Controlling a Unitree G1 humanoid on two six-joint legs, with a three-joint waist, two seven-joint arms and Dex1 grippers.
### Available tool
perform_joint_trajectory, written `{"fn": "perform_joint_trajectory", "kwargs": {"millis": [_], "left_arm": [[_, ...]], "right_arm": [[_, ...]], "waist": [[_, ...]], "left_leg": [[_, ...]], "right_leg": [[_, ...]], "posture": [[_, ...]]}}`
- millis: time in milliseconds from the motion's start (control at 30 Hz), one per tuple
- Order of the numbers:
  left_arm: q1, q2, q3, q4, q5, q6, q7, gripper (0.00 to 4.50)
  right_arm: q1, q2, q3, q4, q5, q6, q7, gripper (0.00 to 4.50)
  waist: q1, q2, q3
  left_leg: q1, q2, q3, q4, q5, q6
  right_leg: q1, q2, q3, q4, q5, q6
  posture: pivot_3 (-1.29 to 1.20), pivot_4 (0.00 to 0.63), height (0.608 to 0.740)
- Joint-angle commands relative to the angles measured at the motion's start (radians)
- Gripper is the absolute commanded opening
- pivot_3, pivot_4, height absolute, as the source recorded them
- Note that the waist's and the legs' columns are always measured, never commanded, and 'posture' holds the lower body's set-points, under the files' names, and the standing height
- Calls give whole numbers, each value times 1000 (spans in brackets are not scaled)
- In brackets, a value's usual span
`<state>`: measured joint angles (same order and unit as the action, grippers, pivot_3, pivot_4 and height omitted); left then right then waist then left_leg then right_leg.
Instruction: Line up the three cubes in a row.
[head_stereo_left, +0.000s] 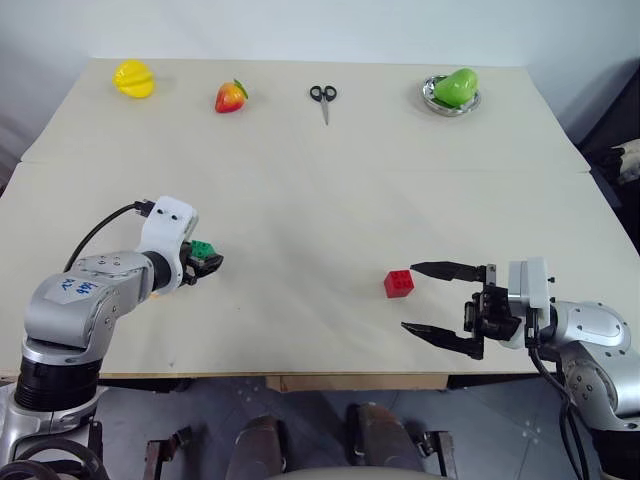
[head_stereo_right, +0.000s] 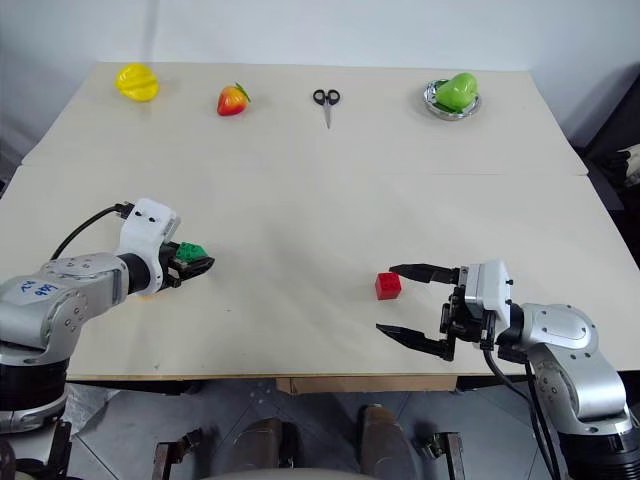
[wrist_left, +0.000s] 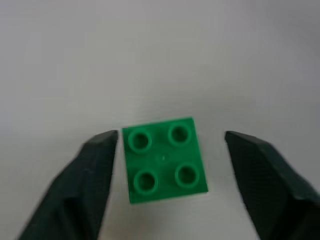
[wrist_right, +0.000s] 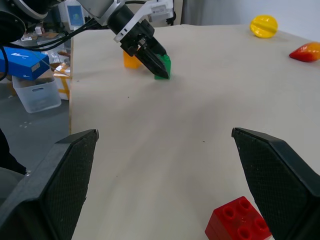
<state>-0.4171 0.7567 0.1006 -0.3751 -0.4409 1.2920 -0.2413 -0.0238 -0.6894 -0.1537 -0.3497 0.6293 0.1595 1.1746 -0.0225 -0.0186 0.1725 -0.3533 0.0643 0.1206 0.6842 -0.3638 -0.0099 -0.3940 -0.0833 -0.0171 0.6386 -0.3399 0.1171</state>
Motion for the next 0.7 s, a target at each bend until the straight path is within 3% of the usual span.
{"fn": "perform_joint_trajectory", "kwargs": {"millis": [33, 133, 167, 300, 433, 533, 700], "left_arm": [[-12, 35, -24, -6, 14, 4, -42, 2380], [-24, 38, -40, 12, 17, -22, -71, 1506], [-39, 28, -44, 29, 5, -84, -119, 1496], [-130, 69, -155, 147, -20, -426, -528, 1497], [-229, 133, -372, 268, 69, -754, -985, 1497], [-365, 23, -493, 450, 176, -891, -1067, 1497], [-519, -192, -595, 680, 361, -1001, -968, 1497]], "right_arm": [[25, -4, -35, -40, 31, 3, -8, 4500], [46, -13, -53, -46, 35, 0, -10, 4500], [67, -19, -70, -54, 38, 0, -10, 4500], [168, -41, -175, -72, 43, -1, -27, 4500], [234, -55, -261, -62, 45, 0, -35, 4500], [292, -49, -309, -67, 32, -17, -41, 4500], [360, -25, -337, -121, 30, -17, -82, 4500]], "waist": [[1, 0, 0], [5, 0, 0], [10, 0, 0], [41, 0, 0], [44, 0, 0], [49, 1, 0], [48, 0, 0]], "left_leg": [[0, 0, 0, 0, 0, 0], [0, 0, 0, 0, 0, 0], [0, 0, 0, 0, 0, 0], [-1, -2, 0, 1, 0, 0], [0, -2, 9, 1, 0, 0], [0, -2, 12, 1, 0, 0], [-2, -2, 11, 8, 0, 1]], "right_leg": [[0, 0, 0, 0, 0, 0], [0, 0, 1, 0, 0, 0], [0, 0, 1, 0, 0, 0], [0, 1, 0, -1, 0, 0], [0, 3, 1, -3, 0, 0], [0, 4, 1, -4, 0, 0], [1, 6, 4, -6, 3, 6]], "posture": [[0, 150, 740], [0, 150, 740], [0, 150, 740], [0, 150, 740], [0, 150, 740], [0, 150, 740], [0, 150, 740]]}}
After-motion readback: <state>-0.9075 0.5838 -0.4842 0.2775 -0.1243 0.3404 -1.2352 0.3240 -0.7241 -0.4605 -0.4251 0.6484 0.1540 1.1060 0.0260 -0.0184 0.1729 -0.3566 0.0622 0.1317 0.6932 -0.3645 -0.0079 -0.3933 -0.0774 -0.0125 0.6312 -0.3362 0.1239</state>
